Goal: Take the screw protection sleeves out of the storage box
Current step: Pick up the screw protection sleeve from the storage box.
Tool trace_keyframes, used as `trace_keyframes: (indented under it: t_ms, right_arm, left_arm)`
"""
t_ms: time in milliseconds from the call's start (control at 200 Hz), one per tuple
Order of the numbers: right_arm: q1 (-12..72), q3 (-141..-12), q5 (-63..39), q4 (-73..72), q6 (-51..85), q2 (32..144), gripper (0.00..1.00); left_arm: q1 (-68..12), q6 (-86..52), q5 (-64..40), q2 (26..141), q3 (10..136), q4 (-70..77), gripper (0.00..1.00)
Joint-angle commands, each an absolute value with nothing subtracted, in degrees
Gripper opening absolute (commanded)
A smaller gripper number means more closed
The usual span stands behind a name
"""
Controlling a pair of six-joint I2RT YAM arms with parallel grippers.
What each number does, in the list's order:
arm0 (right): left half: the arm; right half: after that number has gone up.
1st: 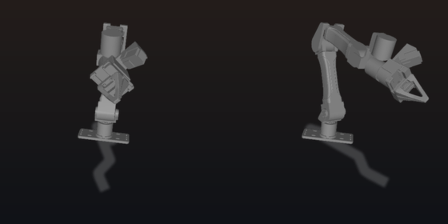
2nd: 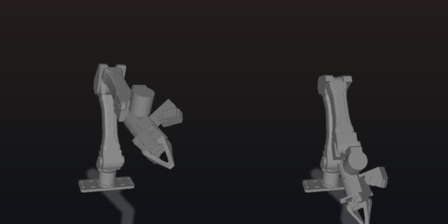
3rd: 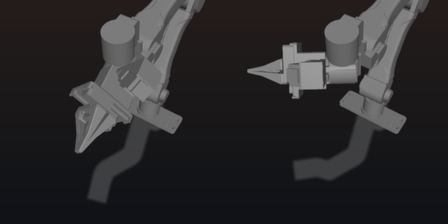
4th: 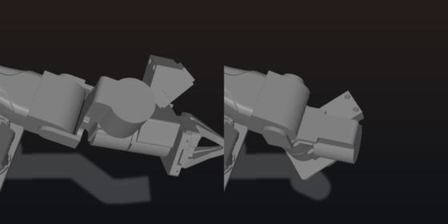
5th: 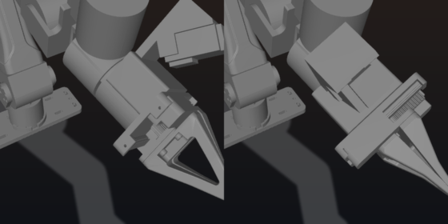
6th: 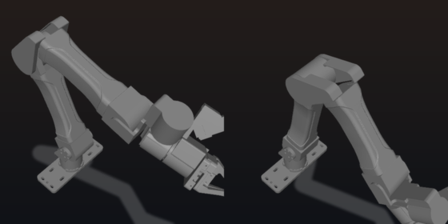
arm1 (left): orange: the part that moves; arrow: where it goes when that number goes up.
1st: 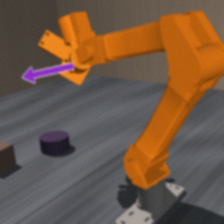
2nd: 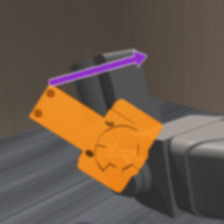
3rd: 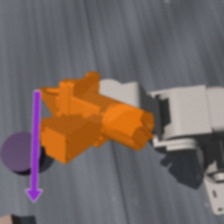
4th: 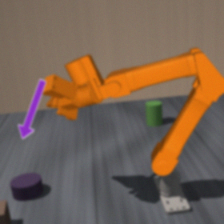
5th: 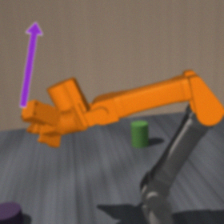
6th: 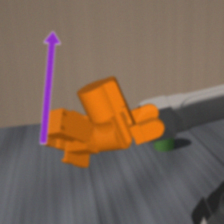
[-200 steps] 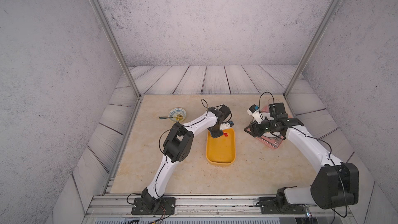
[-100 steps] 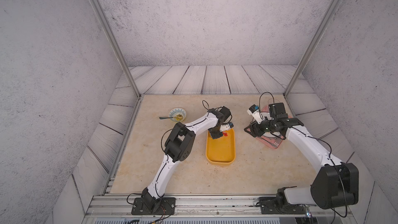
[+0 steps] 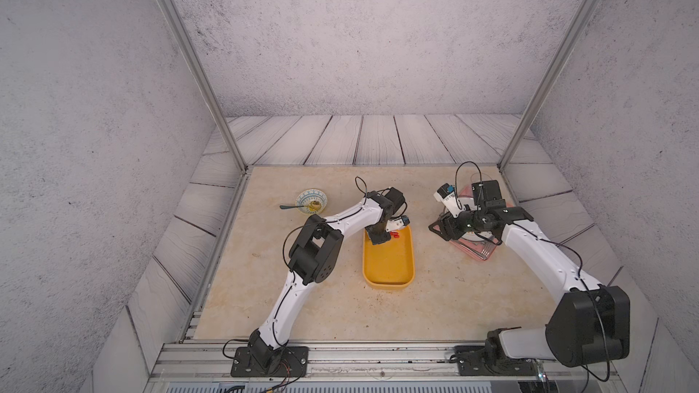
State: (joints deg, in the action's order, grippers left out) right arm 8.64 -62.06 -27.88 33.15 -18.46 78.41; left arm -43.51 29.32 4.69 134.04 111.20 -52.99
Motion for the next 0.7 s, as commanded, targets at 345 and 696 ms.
trace_keyframes:
  t_ms: [345,696]
  right_arm:
    - [8.4,-62.1,-28.5,33.3,-18.5,76.1,0.68]
    - [8.4,-62.1,-28.3,33.2,-18.5,76.1,0.68]
  left_arm:
    - [-43.1,27.8,-0.4,128.7,112.3,-57.9,0.00]
    - [-41.2,26.7,-7.5,122.6,111.3,-62.3,0.00]
